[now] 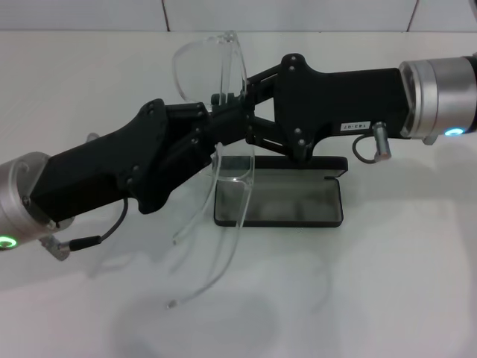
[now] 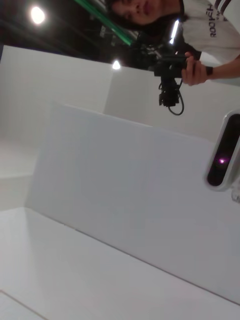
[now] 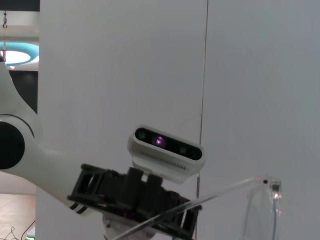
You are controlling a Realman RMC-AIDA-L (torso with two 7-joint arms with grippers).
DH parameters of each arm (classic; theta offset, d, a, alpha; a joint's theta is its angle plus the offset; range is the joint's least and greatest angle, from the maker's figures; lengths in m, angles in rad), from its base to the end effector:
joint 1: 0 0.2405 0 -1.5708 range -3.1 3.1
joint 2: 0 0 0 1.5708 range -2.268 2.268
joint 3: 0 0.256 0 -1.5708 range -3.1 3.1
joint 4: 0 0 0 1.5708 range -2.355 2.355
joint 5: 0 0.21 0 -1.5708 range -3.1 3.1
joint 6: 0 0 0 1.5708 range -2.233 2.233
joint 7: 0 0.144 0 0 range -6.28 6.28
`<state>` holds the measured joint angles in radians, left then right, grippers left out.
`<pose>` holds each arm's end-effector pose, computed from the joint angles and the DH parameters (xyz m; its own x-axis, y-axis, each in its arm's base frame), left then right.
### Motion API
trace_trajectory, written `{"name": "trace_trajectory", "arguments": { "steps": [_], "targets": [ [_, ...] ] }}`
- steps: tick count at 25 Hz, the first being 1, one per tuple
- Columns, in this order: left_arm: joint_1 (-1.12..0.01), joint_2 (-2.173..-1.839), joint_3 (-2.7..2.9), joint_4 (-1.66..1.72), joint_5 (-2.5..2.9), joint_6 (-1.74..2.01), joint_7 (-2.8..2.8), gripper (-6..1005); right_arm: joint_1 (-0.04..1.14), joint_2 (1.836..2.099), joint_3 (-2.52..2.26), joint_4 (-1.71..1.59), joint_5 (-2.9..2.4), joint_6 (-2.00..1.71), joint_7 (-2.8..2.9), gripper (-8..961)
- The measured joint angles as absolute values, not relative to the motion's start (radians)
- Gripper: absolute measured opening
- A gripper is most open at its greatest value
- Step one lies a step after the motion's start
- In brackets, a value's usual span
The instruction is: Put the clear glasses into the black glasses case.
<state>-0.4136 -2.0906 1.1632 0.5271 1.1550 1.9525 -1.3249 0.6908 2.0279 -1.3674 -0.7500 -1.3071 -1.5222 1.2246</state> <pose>-0.1951 0.2642 0.0054 0.3387 0.2690 0.9016 0.1914 -0.9579 0.2139 0.1077 0.3482 -0.0215 0.7382 0.1156 -0.6646 0.0960 -0.9932 -0.0660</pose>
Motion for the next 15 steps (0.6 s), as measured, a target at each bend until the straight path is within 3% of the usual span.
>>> {"name": "trace_trajectory", "arguments": {
  "steps": [15],
  "targets": [
    [-0.419,-2.089,1.155,0.488,1.151,1.950,-1.286,51,0.684,2.028,-1.381,-0.750,-1.256,-1.565,1.197,106]
  ]
}}
